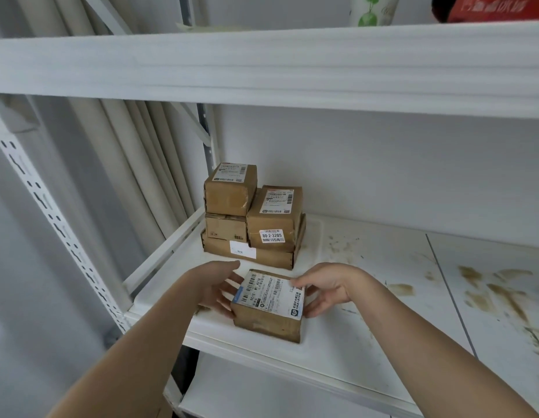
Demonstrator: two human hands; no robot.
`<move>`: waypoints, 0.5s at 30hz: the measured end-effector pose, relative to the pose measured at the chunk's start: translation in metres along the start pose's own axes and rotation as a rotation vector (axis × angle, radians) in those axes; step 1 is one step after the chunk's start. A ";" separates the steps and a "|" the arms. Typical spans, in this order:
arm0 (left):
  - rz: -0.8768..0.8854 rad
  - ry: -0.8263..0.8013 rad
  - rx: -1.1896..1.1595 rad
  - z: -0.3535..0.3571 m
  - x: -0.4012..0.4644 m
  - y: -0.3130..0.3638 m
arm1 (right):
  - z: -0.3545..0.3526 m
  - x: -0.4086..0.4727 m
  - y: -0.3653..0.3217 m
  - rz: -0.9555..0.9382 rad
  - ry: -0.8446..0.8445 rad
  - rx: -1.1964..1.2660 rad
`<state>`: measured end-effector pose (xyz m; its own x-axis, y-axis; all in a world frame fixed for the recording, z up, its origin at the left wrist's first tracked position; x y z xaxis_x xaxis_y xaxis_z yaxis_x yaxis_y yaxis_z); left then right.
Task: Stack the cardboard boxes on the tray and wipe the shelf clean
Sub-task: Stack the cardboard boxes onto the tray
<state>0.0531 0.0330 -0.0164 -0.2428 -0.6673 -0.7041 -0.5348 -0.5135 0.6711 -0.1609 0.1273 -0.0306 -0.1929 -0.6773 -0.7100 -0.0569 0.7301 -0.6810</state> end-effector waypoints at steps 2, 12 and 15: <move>0.038 -0.002 -0.005 -0.004 -0.007 0.008 | 0.000 -0.009 -0.008 -0.025 -0.015 -0.046; 0.477 0.088 -0.153 -0.041 -0.058 0.093 | -0.010 -0.073 -0.071 -0.284 -0.007 0.023; 0.644 0.044 -0.431 -0.049 -0.071 0.118 | -0.019 -0.081 -0.090 -0.386 0.012 0.229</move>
<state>0.0465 -0.0065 0.1241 -0.3616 -0.9217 -0.1406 0.0651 -0.1754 0.9823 -0.1593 0.1179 0.0913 -0.2117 -0.8940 -0.3950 0.0913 0.3843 -0.9187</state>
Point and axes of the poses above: each hand's wrist, its own x-axis towards the middle knuckle, its own z-axis out of the palm, y = z × x, the point moved 3 cm from there along x, towards the middle knuckle, and after that the axes turned 9 degrees about y, right-handed, at the moved point
